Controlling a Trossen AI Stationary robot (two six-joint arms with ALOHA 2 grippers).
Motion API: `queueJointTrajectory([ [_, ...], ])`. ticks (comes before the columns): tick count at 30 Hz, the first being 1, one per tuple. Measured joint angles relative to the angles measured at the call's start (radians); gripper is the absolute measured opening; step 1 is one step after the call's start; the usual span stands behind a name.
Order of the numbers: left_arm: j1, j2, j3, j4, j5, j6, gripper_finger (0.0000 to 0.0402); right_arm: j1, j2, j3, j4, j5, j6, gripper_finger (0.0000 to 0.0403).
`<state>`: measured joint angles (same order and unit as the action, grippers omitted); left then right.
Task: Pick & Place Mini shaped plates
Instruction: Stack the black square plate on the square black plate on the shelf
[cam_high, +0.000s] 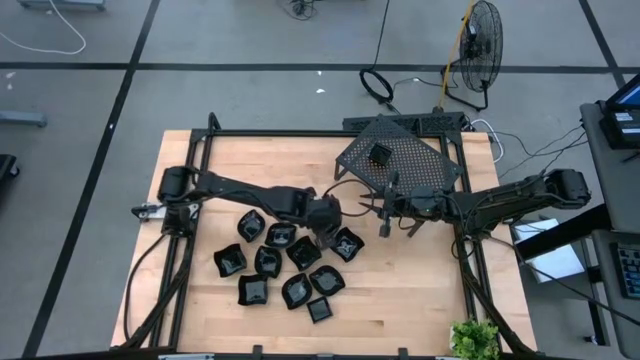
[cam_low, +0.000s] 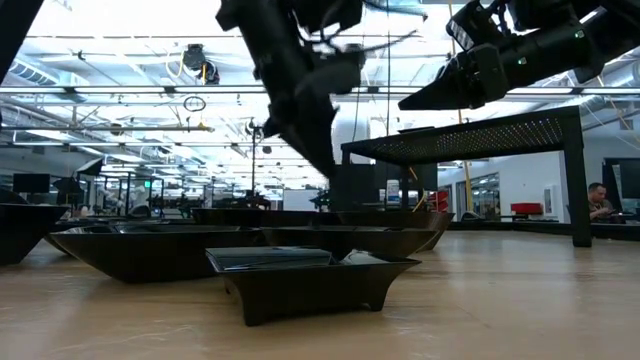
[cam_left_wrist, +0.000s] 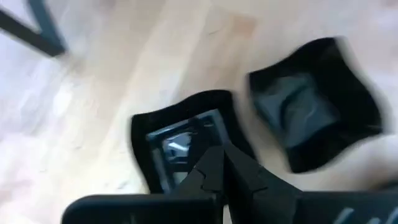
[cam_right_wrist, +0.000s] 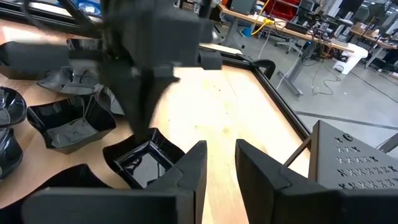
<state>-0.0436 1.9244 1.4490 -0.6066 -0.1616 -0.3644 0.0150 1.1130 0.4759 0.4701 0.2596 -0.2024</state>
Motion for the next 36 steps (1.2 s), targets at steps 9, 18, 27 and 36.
queueJointTrajectory([
  [9, -0.003, 0.065, 0.0, 0.019, 0.009, -0.083, 0.0062, 0.0, 0.0, 0.0, 0.006, 0.0, 0.0, 0.0073],
  [18, 0.011, 0.148, 0.0, 0.028, 0.005, -0.08, 0.0116, 0.0, 0.0, 0.0, 0.008, 0.0, 0.0, 0.0073],
  [27, 0.011, 0.17, 0.005, 0.047, 0.04, -0.061, 0.0117, 0.0, 0.0, 0.0, 0.007, 0.0, 0.0, 0.0073],
  [36, 0.021, 0.195, 0.005, 0.044, 0.036, -0.063, 0.0117, 0.0, 0.0, 0.0, 0.007, 0.0, 0.0, 0.0073],
])
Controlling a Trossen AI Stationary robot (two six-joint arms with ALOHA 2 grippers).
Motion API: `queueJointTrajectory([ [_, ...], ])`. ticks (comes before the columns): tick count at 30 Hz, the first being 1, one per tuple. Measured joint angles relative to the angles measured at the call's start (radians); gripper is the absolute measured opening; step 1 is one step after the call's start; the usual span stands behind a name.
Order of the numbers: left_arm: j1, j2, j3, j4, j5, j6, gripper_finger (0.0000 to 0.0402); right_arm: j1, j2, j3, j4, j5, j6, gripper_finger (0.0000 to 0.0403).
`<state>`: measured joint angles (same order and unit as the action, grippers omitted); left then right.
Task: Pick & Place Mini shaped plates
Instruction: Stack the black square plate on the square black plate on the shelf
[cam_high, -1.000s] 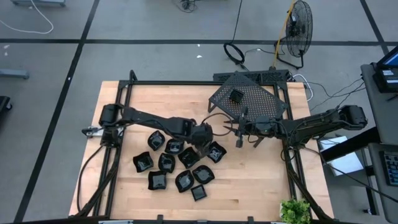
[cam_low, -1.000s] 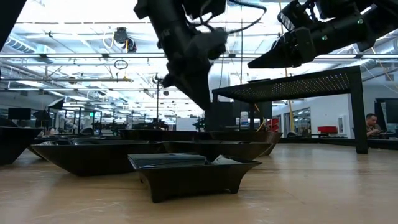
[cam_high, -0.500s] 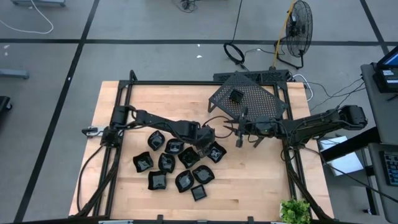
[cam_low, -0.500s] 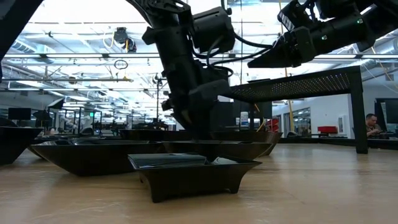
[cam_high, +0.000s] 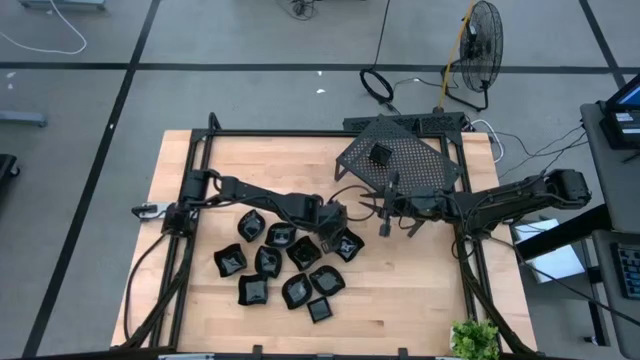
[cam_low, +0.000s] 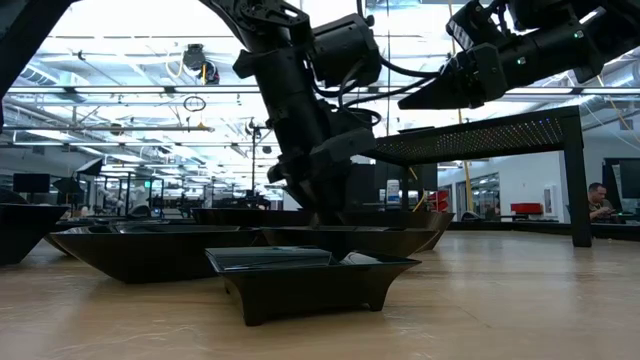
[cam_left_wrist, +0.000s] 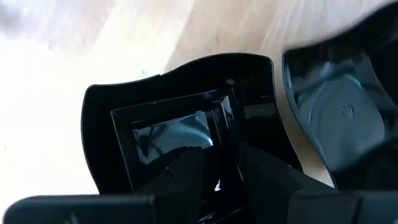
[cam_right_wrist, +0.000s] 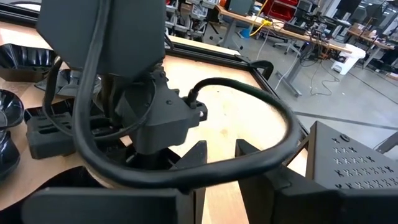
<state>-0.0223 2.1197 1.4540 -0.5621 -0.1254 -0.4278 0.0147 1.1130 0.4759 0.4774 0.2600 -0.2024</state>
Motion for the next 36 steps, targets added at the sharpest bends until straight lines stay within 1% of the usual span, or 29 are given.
queueJointTrajectory([
  [2, 0.0, 0.001, 0.0, 0.002, -0.011, 0.0, 0.0109, 0.0, 0.0, 0.0, 0.0, 0.0, 0.0, 0.0073],
  [4, 0.0, -0.003, 0.0, 0.001, -0.011, 0.0, 0.009, 0.0, 0.0, 0.0, 0.0, 0.0, 0.0, 0.0073],
  [8, 0.0, -0.002, -0.002, -0.004, -0.011, -0.001, 0.0018, 0.0, 0.0, 0.0, 0.0, 0.0, 0.0, 0.0073],
  [9, 0.0, -0.002, -0.002, -0.004, -0.011, -0.007, 0.001, 0.0, 0.0, 0.0, 0.0, 0.0, 0.0, 0.0073],
  [12, 0.0, -0.002, -0.002, -0.005, -0.017, 0.0, 0.0005, 0.0, 0.0, 0.0, 0.0, 0.0, 0.0, 0.0073],
  [19, -0.022, -0.022, -0.007, -0.037, -0.152, -0.001, 0.0002, 0.0, 0.0, 0.0, 0.001, 0.0, 0.0, 0.0073],
  [23, -0.028, -0.059, -0.009, -0.102, -0.199, -0.028, 0.0002, 0.0, 0.0, -0.001, 0.002, 0.0, 0.0, 0.0073],
  [27, -0.032, -0.088, -0.008, -0.178, -0.272, -0.069, 0.0001, 0.0, 0.0, -0.001, 0.002, -0.001, 0.0, 0.0073],
  [30, -0.032, -0.101, -0.008, -0.209, -0.289, -0.078, 0.0001, 0.0, 0.0, -0.001, 0.003, 0.0, 0.0, 0.0073],
  [34, -0.032, -0.103, -0.006, -0.192, -0.322, -0.019, 0.0001, 0.0, 0.0, -0.001, 0.002, 0.0, 0.0, 0.0073],
  [36, -0.027, -0.103, -0.006, -0.183, -0.318, -0.014, 0.0007, 0.0, 0.0, -0.001, 0.001, -0.001, 0.0, 0.0073],
])
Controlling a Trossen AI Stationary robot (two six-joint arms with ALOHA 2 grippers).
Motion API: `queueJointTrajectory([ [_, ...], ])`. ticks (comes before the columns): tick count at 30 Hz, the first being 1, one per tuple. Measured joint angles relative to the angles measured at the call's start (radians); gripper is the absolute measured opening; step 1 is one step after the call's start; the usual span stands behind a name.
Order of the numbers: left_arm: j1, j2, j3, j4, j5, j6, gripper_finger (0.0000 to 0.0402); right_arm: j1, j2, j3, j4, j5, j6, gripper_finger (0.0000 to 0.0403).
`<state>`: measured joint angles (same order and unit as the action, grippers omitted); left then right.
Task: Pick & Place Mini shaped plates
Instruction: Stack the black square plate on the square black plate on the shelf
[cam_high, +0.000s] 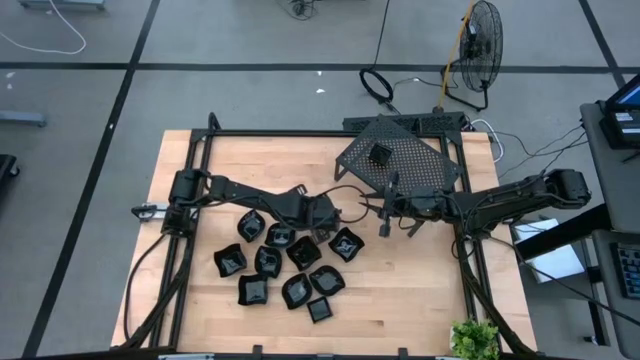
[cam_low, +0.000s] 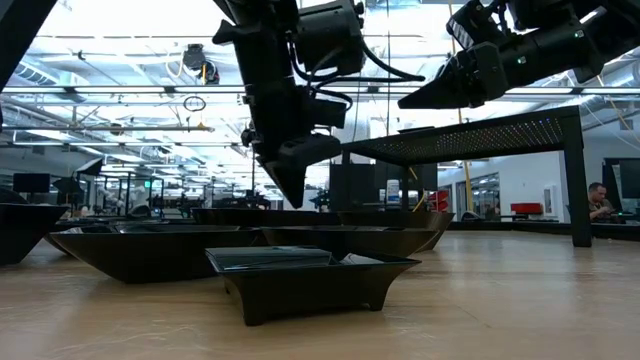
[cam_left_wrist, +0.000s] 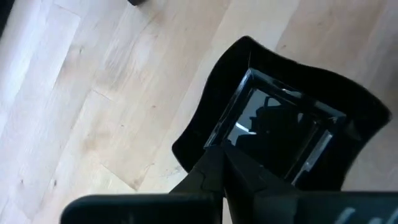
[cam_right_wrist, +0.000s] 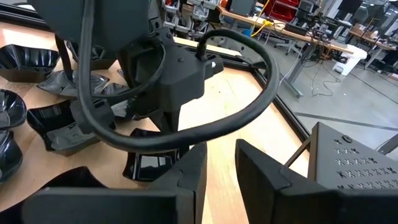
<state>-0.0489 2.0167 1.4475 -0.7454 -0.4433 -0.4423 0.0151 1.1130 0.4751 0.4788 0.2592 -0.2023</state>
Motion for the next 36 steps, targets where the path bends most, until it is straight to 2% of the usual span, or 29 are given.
queueJointTrajectory([
  [11, 0.046, 0.008, 0.002, 0.067, 0.233, 0.13, 0.0111, 0.0, 0.0, 0.0, -0.001, 0.0, 0.0, 0.0073],
  [16, 0.079, 0.024, -0.032, 0.125, 0.245, 0.176, 0.0139, 0.0, 0.0, 0.0, -0.005, 0.001, 0.0, 0.0073],
  [27, 0.135, 0.017, -0.195, 0.354, 0.331, 0.156, 0.0127, 0.0, 0.0, 0.0, -0.005, 0.0, 0.0, 0.0073],
  [31, 0.146, 0.017, -0.21, 0.396, 0.405, 0.16, 0.0127, 0.0, 0.0, 0.0, -0.005, 0.0, 0.0, 0.0073],
  [36, 0.152, 0.018, -0.211, 0.392, 0.437, 0.167, 0.0124, 0.0, 0.0, 0.0, -0.006, 0.0, 0.0, 0.0073],
])
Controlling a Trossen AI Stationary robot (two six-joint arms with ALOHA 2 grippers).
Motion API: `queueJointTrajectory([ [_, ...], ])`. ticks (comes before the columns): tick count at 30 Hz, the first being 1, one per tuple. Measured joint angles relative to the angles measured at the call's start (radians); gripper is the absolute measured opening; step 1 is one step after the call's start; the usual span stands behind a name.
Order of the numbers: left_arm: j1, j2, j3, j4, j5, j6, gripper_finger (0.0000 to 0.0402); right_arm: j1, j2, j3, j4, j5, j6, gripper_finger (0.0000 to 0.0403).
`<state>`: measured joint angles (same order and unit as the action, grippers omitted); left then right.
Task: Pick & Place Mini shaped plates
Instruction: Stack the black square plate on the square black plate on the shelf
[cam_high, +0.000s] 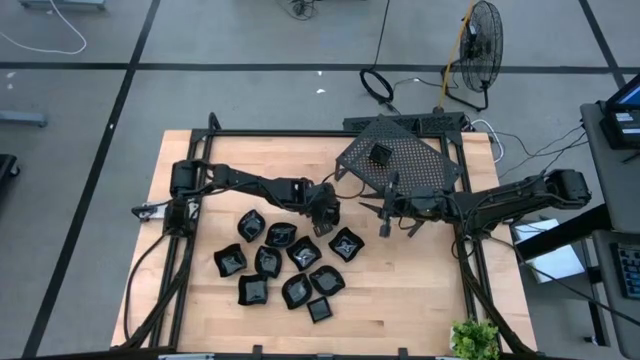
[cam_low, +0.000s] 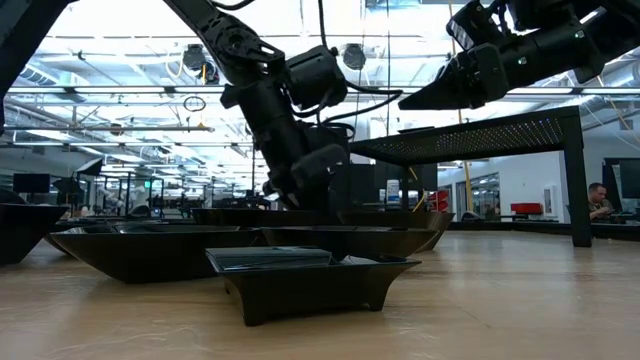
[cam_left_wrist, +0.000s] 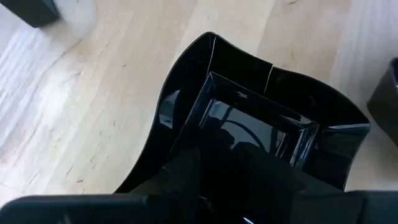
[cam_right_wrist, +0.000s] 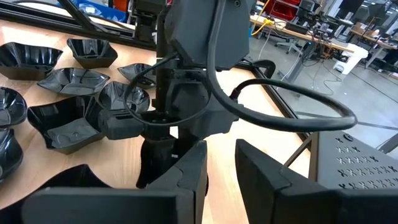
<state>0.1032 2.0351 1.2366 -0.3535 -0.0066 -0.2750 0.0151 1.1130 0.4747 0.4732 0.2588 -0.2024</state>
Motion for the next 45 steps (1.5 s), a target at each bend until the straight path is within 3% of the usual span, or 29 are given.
queueJointTrajectory([
  [3, -0.001, 0.001, 0.0, -0.009, 0.013, 0.016, 0.0096, 0.0, 0.0, 0.0, 0.0, 0.0, 0.0, 0.0073],
  [8, 0.004, 0.001, -0.001, -0.016, 0.028, -0.011, 0.0011, 0.0, 0.0, 0.0, 0.0, 0.0, 0.0, 0.0073],
  [15, -0.018, -0.028, -0.004, -0.017, -0.047, 0.009, 0.0003, 0.0, 0.0, 0.0, -0.007, 0.0, 0.0, 0.0073],
  [23, -0.076, -0.181, -0.008, -0.062, -0.208, 0.039, 0.0001, 0.0, 0.0, 0.0, -0.007, 0.001, 0.0, 0.0073],
  [30, -0.124, -0.27, -0.006, -0.115, -0.268, -0.005, 0.0001, 0.0, 0.0, 0.0, -0.008, 0.001, 0.0, 0.0073],
  [37, -0.089, -0.259, -0.006, -0.374, -0.353, -0.347, 0.0041, 0.0, 0.0, 0.0, -0.008, 0.001, 0.0, 0.0073],
  [41, -0.07, -0.244, -0.008, -0.445, -0.321, -0.459, 0.0091, 0.0, 0.0, 0.0, -0.007, 0.001, 0.0, 0.0073],
  [45, -0.056, -0.231, -0.006, -0.43, -0.254, -0.475, 0.0142, 0.0, 0.0, 0.0, -0.007, 0.001, 0.0, 0.0073],
])
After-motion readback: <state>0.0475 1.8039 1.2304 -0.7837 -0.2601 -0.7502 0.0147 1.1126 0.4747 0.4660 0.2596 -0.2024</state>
